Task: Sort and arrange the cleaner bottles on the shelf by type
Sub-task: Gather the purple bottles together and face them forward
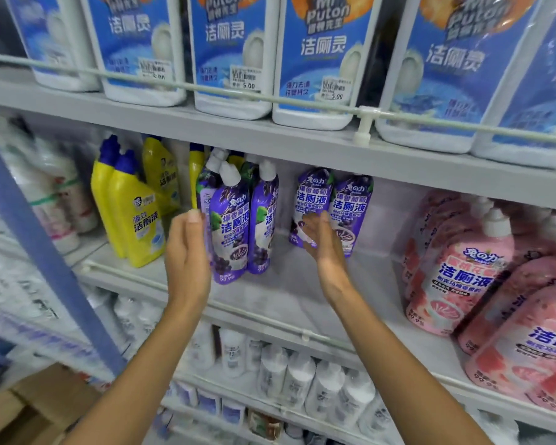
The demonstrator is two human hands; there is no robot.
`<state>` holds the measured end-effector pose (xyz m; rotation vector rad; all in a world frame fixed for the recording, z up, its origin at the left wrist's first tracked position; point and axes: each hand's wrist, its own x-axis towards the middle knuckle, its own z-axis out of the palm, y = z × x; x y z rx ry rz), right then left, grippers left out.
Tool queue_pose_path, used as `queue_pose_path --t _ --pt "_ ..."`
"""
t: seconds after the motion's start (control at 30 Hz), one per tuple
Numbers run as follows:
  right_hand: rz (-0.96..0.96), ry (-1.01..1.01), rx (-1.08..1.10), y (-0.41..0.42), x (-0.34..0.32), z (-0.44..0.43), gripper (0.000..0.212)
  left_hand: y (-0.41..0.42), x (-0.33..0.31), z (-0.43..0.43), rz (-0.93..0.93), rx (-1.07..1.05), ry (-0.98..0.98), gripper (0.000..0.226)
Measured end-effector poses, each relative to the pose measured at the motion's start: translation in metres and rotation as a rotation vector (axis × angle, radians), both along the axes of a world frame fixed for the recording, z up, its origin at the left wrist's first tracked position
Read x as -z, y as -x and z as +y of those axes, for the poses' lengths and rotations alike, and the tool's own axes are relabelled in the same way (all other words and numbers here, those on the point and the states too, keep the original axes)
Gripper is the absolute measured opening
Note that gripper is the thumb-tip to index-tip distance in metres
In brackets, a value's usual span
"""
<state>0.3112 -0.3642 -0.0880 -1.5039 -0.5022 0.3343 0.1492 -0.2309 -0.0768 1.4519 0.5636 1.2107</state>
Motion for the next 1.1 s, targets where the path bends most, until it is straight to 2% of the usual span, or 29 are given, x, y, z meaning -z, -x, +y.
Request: queue_pose_path --t 0.07,0.1,0.17,0.23,0.3,0.5,0.67,0.8,0.87,1.0,1.1 --pt "-0.025 -0.002 -0.024 -0.002 -0.012 0.02 0.076 -0.009 -0.007 0.007 0.087 0.004 -0.025 0.029" --pt "-0.069 -0.008 -0.045 -0.003 -0.018 0.028 0.071 -0.015 -0.009 0.011 0.139 0.022 -0.037 0.027" --pt "-0.176 -0.015 -0.092 -0.003 -0.029 0.046 0.046 -0.026 -0.006 0.02 0.208 0.045 -0.06 0.027" --pt "-0.228 0.01 -0.117 -0.001 -0.032 0.064 0.036 -0.034 0.005 0.028 0.244 0.026 -0.091 0.037" --pt "-0.259 0.036 -0.077 -0.002 -0.026 0.082 0.049 -0.037 0.014 0.034 0.256 -0.002 -0.131 0.045" --pt "-0.168 -0.004 -0.013 0.002 -0.013 0.091 0.059 -0.038 0.024 0.049 0.294 0.024 -0.198 0.05" --pt "-0.252 0.137 0.145 0.012 -0.019 0.067 0.099 -0.039 0.028 0.056 0.237 0.209 -0.21 0.044" --pt "-0.25 0.095 0.263 0.014 -0.008 0.039 0.089 -0.05 0.034 0.047 0.179 0.405 -0.181 0.039" --pt "-0.232 0.045 0.335 0.009 -0.002 0.027 0.097 -0.062 0.036 0.039 0.157 0.47 -0.176 0.042" --pt "-0.23 0.01 0.435 -0.004 -0.001 0.003 0.066 -0.088 0.032 0.021 0.163 0.559 -0.119 0.048" --pt "-0.227 0.036 0.459 -0.014 0.007 -0.008 0.075 -0.106 0.031 0.014 0.194 0.561 -0.136 0.041"
